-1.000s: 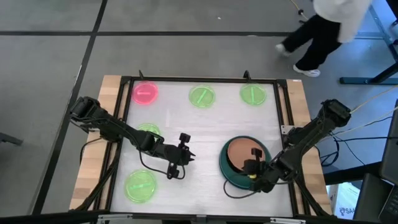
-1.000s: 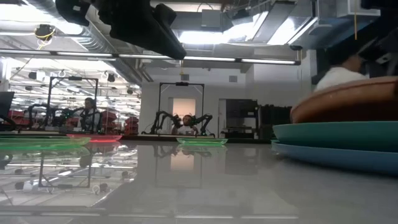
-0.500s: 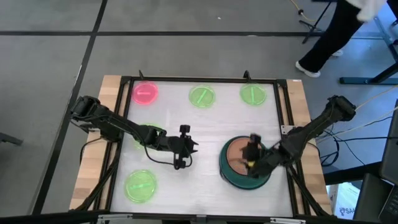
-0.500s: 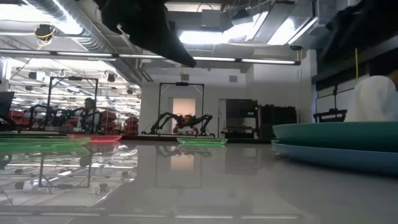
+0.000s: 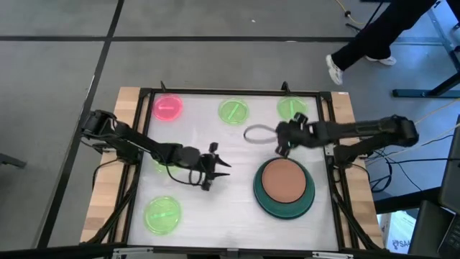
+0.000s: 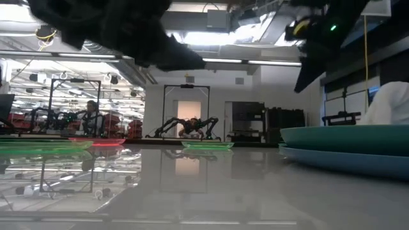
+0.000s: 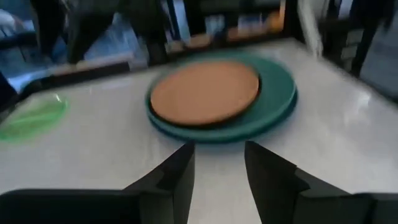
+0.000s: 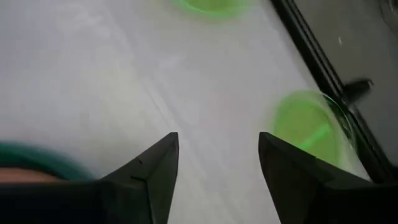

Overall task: Stack plastic plates
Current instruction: Stack the light green on top of the orange plate

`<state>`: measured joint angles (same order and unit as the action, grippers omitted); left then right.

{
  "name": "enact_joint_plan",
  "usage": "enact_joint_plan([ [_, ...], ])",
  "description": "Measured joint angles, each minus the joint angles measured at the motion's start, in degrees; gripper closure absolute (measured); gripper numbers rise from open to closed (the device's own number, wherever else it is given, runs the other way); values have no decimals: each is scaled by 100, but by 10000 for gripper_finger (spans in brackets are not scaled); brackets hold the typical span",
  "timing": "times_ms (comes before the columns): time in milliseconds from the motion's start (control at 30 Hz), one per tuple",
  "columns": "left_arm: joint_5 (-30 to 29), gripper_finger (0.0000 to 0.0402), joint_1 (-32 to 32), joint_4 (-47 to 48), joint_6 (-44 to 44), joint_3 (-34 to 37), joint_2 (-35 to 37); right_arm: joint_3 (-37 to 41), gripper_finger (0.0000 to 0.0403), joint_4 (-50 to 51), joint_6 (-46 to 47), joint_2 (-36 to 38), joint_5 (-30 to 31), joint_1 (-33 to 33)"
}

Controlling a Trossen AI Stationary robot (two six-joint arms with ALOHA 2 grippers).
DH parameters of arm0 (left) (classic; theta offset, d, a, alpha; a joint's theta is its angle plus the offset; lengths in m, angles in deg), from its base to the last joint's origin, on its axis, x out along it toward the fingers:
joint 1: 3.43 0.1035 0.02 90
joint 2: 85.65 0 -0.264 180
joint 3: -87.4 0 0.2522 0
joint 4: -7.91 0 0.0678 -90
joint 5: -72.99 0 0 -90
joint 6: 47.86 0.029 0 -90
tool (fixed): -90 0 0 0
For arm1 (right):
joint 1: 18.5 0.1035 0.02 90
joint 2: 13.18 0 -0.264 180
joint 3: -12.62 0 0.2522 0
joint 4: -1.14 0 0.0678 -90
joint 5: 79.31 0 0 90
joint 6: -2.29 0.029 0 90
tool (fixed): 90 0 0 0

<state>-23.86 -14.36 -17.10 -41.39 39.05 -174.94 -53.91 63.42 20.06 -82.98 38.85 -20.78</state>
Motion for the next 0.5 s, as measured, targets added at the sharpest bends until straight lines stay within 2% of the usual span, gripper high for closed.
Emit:
enact_joint_plan([
  [100, -73, 267, 14, -1362, -56, 665, -36, 0, 198, -131, -335, -26, -386, -873],
  [233, -218, 267, 17, -2375, 59, 1190, -36, 32, 199, -465, -739, -111, -857, -1763],
  [500, -352, 267, 130, -2609, 529, 1252, -32, 802, 199, -1752, -1283, -427, -1651, -2893],
])
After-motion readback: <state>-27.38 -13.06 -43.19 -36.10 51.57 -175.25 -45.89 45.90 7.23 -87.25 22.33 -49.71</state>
